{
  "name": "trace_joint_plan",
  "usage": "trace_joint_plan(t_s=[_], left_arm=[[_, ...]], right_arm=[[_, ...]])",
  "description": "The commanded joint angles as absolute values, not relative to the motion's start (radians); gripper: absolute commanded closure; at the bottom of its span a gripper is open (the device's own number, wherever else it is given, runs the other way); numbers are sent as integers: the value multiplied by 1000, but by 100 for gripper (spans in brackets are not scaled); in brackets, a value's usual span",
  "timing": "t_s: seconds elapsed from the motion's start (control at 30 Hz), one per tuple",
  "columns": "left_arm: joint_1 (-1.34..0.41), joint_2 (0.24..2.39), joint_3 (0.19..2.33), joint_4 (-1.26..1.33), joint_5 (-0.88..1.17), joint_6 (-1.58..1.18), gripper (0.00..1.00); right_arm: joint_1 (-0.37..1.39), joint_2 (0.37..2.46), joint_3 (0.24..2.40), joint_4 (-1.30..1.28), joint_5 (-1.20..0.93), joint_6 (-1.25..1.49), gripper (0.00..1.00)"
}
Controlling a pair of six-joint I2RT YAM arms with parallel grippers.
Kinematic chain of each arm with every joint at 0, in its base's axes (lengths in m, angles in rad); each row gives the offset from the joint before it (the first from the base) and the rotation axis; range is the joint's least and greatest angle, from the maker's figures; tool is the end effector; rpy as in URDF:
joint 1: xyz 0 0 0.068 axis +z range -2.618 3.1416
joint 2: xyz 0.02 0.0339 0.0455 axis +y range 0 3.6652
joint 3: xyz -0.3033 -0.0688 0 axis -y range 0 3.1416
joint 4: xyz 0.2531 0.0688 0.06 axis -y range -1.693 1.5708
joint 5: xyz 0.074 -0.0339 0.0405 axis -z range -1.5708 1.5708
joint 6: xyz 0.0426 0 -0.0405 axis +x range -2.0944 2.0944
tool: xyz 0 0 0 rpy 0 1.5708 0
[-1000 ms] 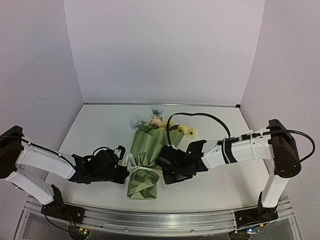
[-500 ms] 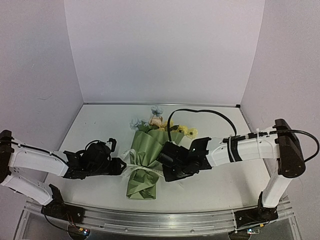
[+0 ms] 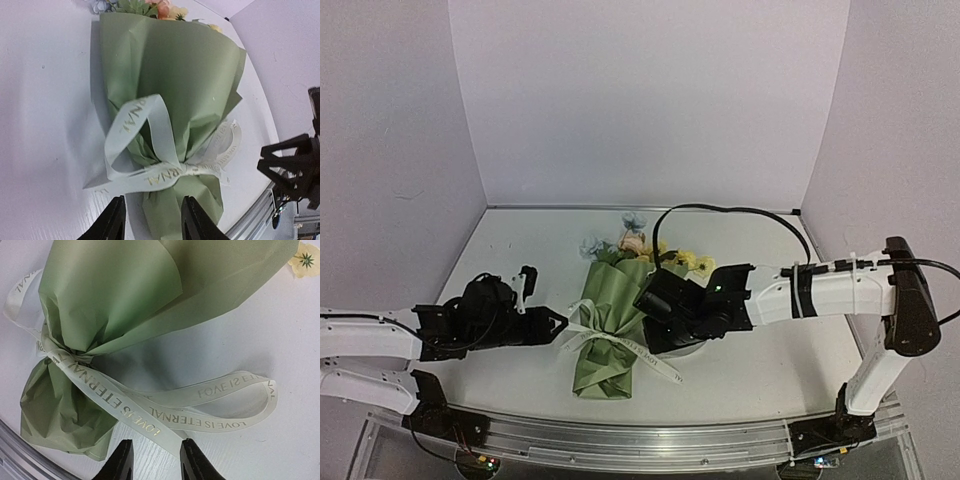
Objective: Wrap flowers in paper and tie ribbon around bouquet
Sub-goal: Tie the half-tied ribbon around the folded bouquet.
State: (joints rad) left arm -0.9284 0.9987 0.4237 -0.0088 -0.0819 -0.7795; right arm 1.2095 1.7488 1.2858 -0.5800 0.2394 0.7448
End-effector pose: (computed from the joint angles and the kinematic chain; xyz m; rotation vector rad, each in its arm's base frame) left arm 0.1214 -0.1564 0.2170 0.1201 2.2898 -0.8679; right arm 0.1456 0.3566 0.2530 -0.5210 2.5718 0.4109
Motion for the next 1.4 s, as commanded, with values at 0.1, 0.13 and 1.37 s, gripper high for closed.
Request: trace_joint_plan(t_s=[0.1,0.13,1.37], left_arm=[[-1098,1052,386,-76,-238,-839,63],[-1104,1083,392,-60,-258,-833,62],[-1100,1585,678,20,-344,-528,95]], right_arm=[[1208,1654,1280,-567,326,716,60],[1206,1640,1270,-553,341,716,59],[1184,1432,1106,-363,464,652,43]])
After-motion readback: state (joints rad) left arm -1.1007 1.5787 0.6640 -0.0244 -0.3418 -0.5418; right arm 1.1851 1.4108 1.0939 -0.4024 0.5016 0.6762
